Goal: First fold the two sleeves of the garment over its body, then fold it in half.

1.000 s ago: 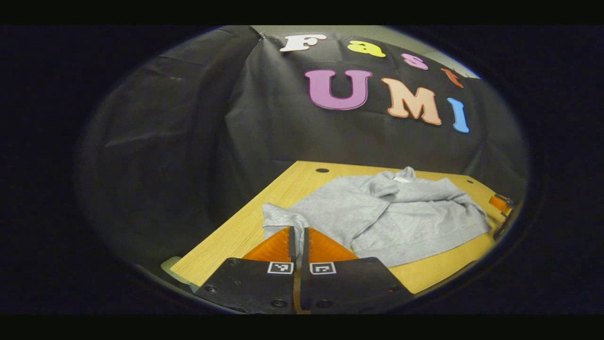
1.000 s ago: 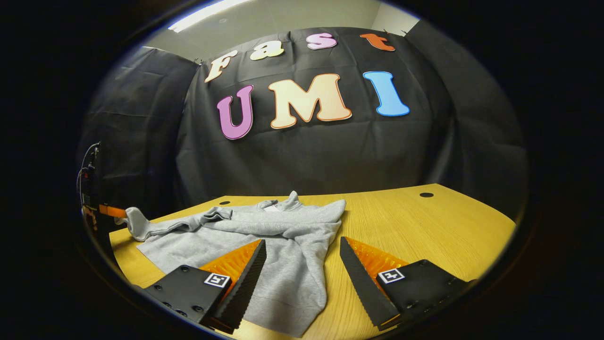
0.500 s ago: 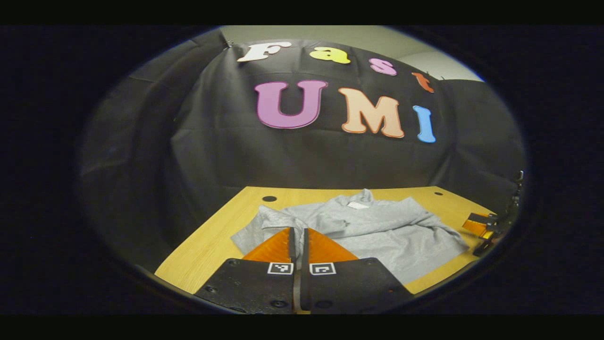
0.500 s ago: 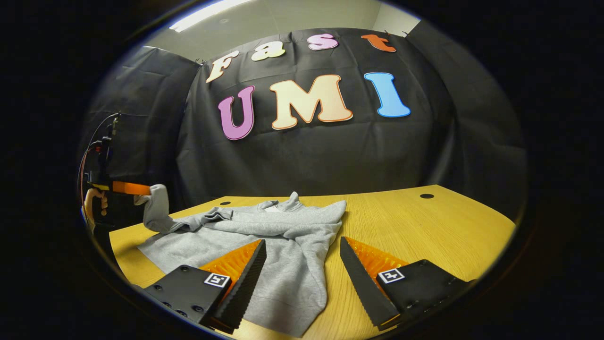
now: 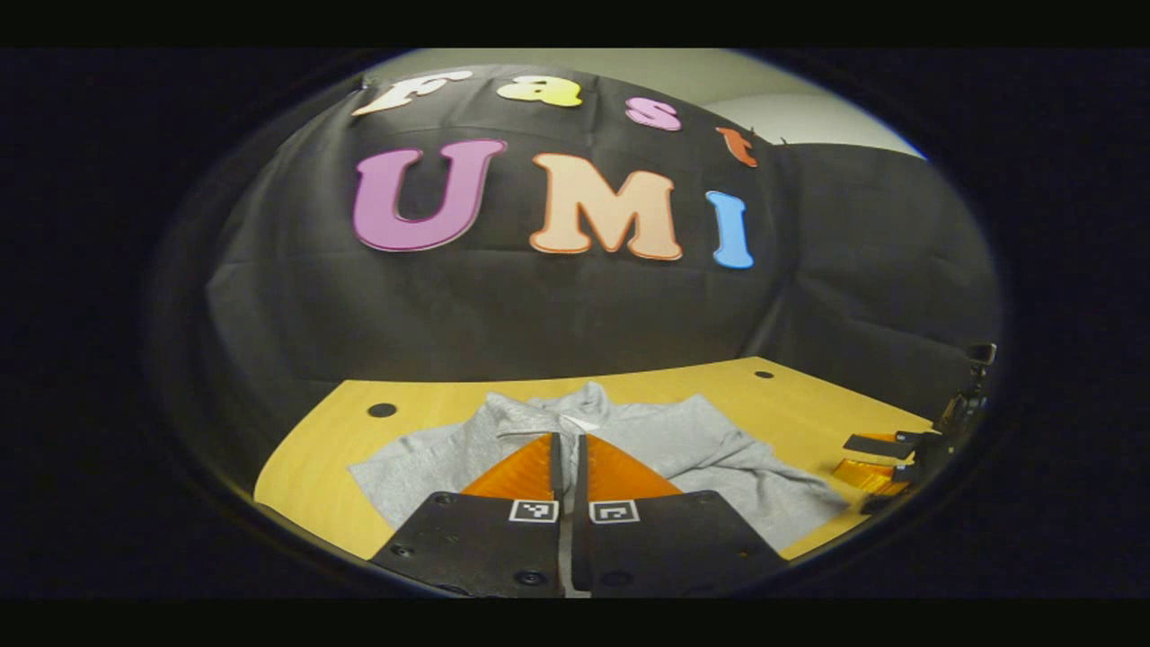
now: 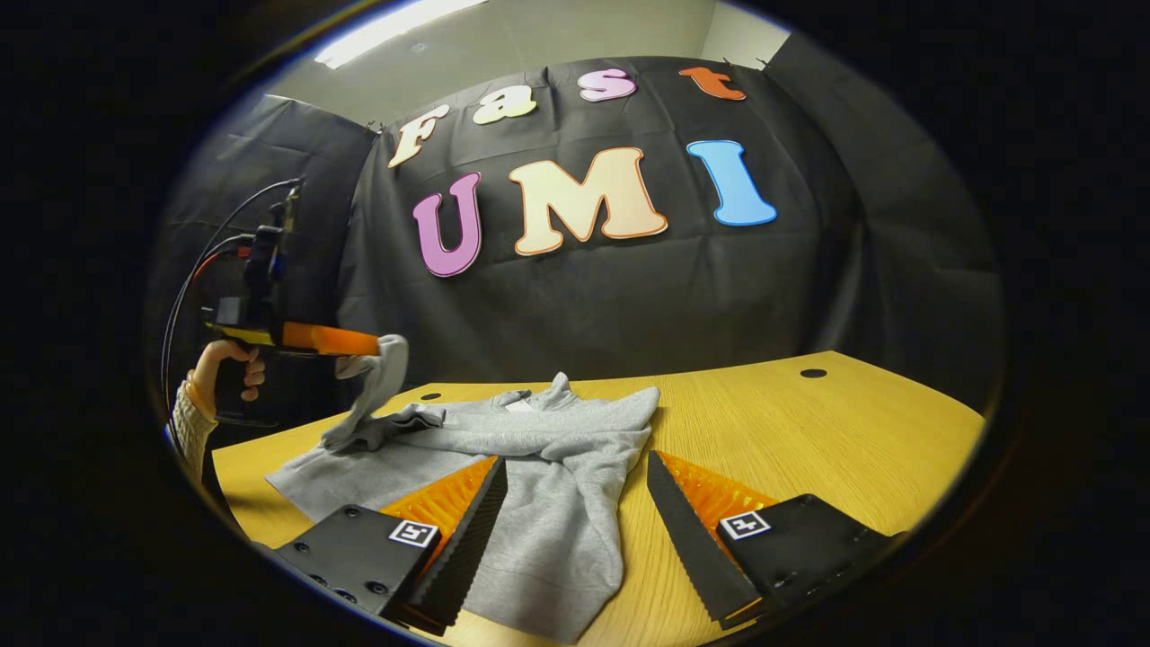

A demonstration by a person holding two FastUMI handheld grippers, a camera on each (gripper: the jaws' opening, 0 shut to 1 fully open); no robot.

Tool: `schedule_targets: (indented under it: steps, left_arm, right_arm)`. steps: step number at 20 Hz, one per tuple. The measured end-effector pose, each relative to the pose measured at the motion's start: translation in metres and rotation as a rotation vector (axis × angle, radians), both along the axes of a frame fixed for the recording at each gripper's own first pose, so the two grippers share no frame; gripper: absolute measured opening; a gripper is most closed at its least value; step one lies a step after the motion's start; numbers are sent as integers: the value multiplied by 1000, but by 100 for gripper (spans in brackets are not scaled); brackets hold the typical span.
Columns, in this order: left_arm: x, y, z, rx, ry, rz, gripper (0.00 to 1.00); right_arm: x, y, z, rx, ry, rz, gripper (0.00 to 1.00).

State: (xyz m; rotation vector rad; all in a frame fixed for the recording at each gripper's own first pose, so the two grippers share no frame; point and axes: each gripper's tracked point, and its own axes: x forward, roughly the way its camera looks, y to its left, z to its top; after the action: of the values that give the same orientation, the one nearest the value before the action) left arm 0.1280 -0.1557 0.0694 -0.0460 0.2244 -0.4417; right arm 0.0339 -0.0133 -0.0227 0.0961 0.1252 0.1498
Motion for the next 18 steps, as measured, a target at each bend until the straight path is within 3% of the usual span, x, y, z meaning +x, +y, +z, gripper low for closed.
schedule_targets:
  steps: [10,18]
  left_arm:
    - [43,-166,-6,-22,29,-236,0]
    - [69,-216,-75,14,151,-250,0]
  right_arm:
    - [-1,0,1,4,2,5,97]
    - [0,-1,1,22,6,9,98]
